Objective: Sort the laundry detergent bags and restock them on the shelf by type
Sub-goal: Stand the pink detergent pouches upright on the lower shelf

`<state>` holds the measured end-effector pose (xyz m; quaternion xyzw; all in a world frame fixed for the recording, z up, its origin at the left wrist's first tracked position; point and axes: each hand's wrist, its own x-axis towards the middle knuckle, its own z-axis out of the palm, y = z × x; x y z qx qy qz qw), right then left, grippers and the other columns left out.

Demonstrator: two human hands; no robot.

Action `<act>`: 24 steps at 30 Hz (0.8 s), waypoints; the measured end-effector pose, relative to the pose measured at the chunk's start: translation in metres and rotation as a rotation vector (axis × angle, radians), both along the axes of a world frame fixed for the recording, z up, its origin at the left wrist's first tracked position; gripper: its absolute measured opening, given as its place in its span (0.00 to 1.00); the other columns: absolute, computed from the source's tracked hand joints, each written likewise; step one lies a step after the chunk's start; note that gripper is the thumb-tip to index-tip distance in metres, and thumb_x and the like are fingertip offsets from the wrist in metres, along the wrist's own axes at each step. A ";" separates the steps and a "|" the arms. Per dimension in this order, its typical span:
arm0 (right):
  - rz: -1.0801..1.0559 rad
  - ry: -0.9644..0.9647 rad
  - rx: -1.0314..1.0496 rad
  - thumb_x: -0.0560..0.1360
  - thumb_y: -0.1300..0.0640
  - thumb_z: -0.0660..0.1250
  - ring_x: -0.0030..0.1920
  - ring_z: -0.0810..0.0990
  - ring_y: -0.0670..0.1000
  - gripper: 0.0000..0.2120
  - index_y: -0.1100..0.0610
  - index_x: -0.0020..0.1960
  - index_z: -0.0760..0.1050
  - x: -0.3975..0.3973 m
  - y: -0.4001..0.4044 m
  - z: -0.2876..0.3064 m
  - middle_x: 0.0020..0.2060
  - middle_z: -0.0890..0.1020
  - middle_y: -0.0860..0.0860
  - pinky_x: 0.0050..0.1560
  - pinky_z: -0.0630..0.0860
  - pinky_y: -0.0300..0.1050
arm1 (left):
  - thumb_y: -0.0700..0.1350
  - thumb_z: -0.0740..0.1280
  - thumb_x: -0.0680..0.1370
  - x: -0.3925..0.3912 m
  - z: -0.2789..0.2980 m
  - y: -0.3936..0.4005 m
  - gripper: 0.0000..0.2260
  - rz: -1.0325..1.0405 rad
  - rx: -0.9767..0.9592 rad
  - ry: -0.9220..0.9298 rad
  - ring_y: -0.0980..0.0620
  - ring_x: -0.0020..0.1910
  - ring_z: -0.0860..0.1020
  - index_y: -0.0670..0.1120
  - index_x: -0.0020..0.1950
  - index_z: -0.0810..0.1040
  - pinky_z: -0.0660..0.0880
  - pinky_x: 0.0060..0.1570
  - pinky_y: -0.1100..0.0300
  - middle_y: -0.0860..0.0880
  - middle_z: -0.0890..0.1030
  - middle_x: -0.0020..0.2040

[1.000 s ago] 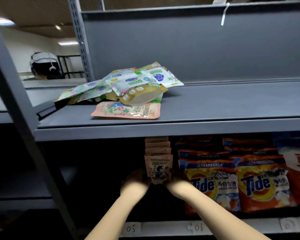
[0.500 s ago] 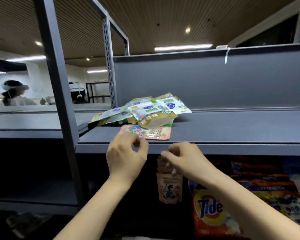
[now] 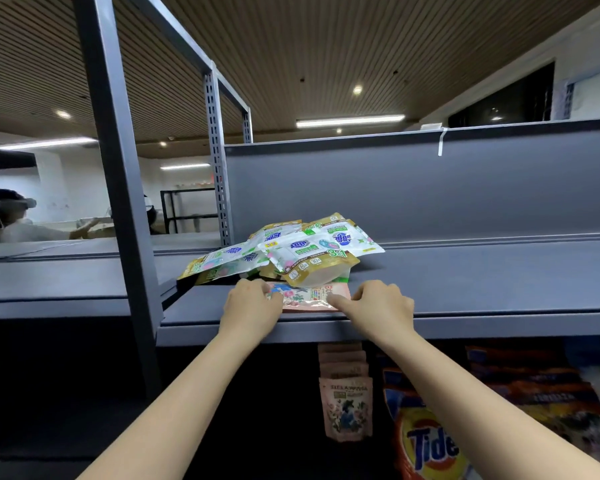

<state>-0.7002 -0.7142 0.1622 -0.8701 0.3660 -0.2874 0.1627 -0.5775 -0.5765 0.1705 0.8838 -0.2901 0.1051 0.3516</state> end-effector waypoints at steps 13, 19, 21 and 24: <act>-0.022 -0.520 0.206 0.73 0.65 0.59 0.50 0.76 0.57 0.09 0.56 0.51 0.71 -0.003 -0.016 0.031 0.47 0.79 0.52 0.47 0.69 0.46 | 0.51 0.58 0.78 -0.011 0.007 -0.021 0.16 -0.140 0.189 -0.338 0.50 0.68 0.64 0.59 0.65 0.73 0.61 0.62 0.52 0.56 0.71 0.68; -0.146 -0.608 0.010 0.75 0.63 0.56 0.45 0.72 0.56 0.10 0.54 0.55 0.68 -0.020 -0.022 0.055 0.49 0.81 0.51 0.44 0.62 0.45 | 0.47 0.49 0.82 -0.016 0.012 -0.045 0.19 -0.414 0.247 -0.183 0.51 0.72 0.60 0.57 0.71 0.66 0.57 0.69 0.50 0.56 0.63 0.74; -0.173 -0.629 -0.018 0.76 0.64 0.55 0.44 0.71 0.56 0.10 0.55 0.56 0.67 -0.027 -0.026 0.059 0.50 0.80 0.52 0.44 0.62 0.45 | 0.47 0.47 0.83 -0.018 0.012 -0.054 0.16 -0.396 0.325 -0.127 0.45 0.69 0.64 0.53 0.67 0.68 0.61 0.66 0.47 0.50 0.66 0.72; -0.180 -0.713 -0.043 0.76 0.65 0.55 0.44 0.70 0.55 0.11 0.57 0.57 0.67 -0.040 -0.031 0.063 0.50 0.78 0.52 0.44 0.60 0.45 | 0.47 0.48 0.82 -0.012 0.008 -0.059 0.10 -0.362 0.368 -0.030 0.41 0.64 0.69 0.54 0.56 0.67 0.65 0.62 0.45 0.46 0.71 0.67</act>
